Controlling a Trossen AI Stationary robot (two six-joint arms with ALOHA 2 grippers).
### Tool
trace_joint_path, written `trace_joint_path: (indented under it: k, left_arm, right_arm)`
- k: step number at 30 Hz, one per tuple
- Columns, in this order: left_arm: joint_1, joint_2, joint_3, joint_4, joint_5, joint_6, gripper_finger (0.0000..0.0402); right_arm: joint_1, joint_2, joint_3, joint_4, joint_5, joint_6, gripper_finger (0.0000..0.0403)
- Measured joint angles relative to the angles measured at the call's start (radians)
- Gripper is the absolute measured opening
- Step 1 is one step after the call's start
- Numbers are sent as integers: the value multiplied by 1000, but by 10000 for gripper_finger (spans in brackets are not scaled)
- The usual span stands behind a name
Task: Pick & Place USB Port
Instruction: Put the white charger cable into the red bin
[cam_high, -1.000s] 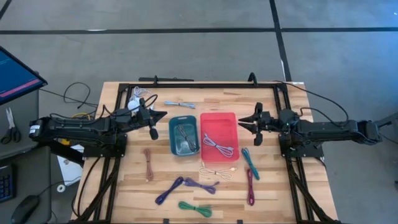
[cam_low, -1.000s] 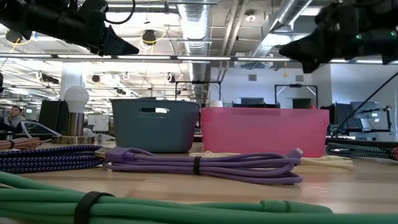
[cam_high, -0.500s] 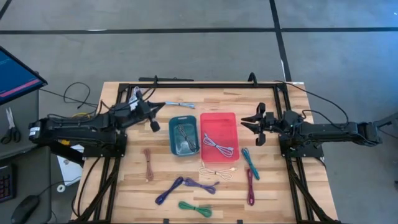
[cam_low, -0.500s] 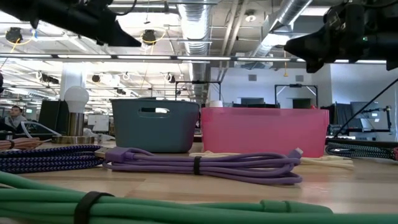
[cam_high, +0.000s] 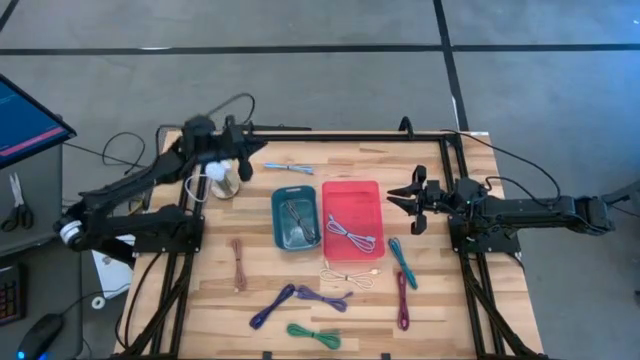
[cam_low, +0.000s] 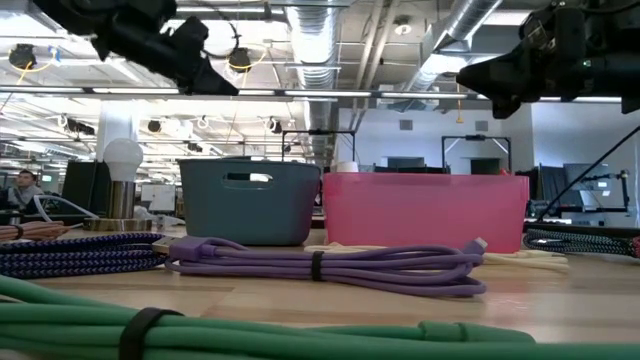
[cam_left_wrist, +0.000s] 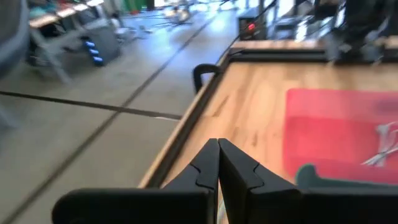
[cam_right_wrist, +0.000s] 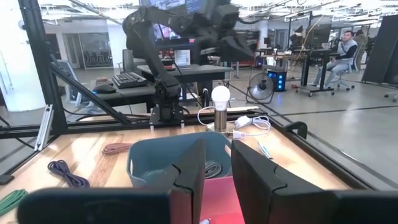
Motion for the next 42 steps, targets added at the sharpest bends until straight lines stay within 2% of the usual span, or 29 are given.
trace_joint_path:
  k: [6,8,11,16,19,21,25,27,33,42]
  left_arm:
    - [240,171,84,-21,429,-138,6]
    - [270,233,107,-22,524,-162,7]
    - [279,315,139,-28,590,-158,7]
    - [266,401,195,-32,592,-64,6]
    - [266,415,244,-87,550,-29,7]
    - [264,414,285,-194,484,48,6]
    - [231,412,383,-462,255,211,5]
    - [210,412,410,-537,187,256,6]
    - [154,423,421,-558,136,299,6]
    - [102,544,421,-583,146,336,6]
  right_arm:
    - [0,0,0,-6,0,17,71]
    - [0,0,0,-6,3,17,71]
    - [0,0,0,-6,3,17,71]
    - [0,0,0,-5,3,17,71]
    - [0,0,0,-7,4,17,71]
    - [0,0,0,-11,3,17,71]
    - [-1,0,0,-11,4,17,71]
    - [-1,0,0,-11,4,17,71]
    - [-1,0,0,-11,20,17,71]
    - [-1,0,0,-11,35,17,71]
